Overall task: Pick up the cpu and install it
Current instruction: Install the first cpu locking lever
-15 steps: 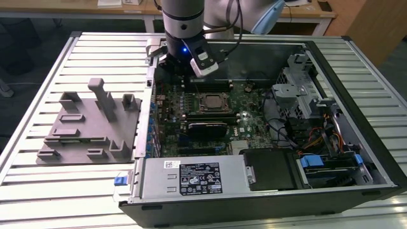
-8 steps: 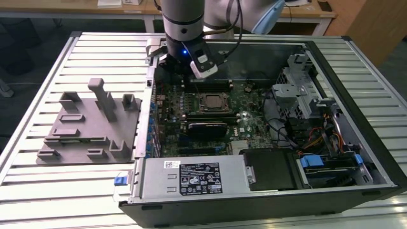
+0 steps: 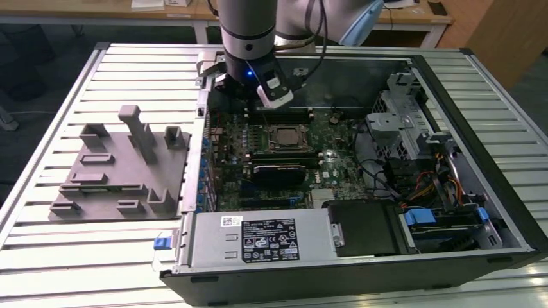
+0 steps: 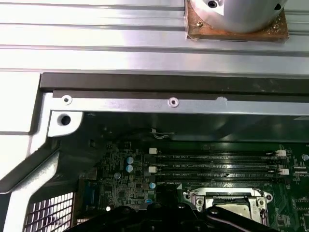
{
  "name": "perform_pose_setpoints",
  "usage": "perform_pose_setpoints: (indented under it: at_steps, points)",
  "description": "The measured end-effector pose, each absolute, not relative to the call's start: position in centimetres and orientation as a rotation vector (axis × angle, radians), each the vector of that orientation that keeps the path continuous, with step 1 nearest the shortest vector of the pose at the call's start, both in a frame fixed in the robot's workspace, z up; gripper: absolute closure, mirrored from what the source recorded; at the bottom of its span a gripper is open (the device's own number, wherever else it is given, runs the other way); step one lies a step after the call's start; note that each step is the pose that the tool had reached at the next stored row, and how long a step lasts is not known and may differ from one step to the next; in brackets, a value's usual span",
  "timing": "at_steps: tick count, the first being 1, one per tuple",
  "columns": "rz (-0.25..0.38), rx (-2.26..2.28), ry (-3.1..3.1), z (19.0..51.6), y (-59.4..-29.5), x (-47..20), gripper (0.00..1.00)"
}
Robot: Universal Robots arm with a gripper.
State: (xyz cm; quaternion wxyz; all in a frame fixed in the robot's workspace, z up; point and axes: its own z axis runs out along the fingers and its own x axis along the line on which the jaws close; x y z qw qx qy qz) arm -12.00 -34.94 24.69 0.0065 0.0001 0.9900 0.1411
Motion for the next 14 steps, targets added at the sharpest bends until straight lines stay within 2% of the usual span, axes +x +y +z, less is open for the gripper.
perform_pose_setpoints:
  at_steps: [14]
  points:
    - [0.443, 0.002, 3.106, 24.3, -34.8, -7.7, 0.89]
